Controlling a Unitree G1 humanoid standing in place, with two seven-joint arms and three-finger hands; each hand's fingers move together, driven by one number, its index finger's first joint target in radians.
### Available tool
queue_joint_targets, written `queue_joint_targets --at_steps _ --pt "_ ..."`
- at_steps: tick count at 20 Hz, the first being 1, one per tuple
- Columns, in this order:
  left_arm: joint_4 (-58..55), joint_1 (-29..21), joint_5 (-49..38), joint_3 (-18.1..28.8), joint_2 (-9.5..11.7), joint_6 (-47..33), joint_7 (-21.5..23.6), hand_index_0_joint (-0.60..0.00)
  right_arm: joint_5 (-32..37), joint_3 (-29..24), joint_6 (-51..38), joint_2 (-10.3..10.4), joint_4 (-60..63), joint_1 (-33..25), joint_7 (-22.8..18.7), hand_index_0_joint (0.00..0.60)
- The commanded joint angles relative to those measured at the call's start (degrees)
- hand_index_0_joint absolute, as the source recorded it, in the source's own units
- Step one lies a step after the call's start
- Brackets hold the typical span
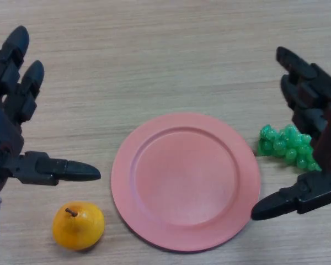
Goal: Pick up the yellow pear and place it on the plate
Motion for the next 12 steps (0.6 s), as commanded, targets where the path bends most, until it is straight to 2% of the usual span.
queue_joint_targets --at_steps 1,8,11,12 --pt "-3.12 -1.32 -0.52 2.89 2.24 -8.03 -0.84 0.000 -1.42 -2.42 -6.84 -1.27 -3.63 -1.30 0.43 0.000" --pt "-5.78 -0.53 1.65 1.22 1.07 -9.01 0.67 0.000 1.16 -5.32 -4.47 -1.64 -5.77 -1.15 0.77 0.000" --pt "-9.18 0.40 -0.62 3.32 1.42 -5.44 -0.45 0.000 1.12 -5.78 -5.86 -2.03 -4.74 -1.17 1.23 0.000" --pt "-9.22 1.59 0.07 3.63 0.75 -7.09 -0.96 0.000 0.56 -5.52 -6.55 -2.06 -4.08 -0.98 1.32 0.000"
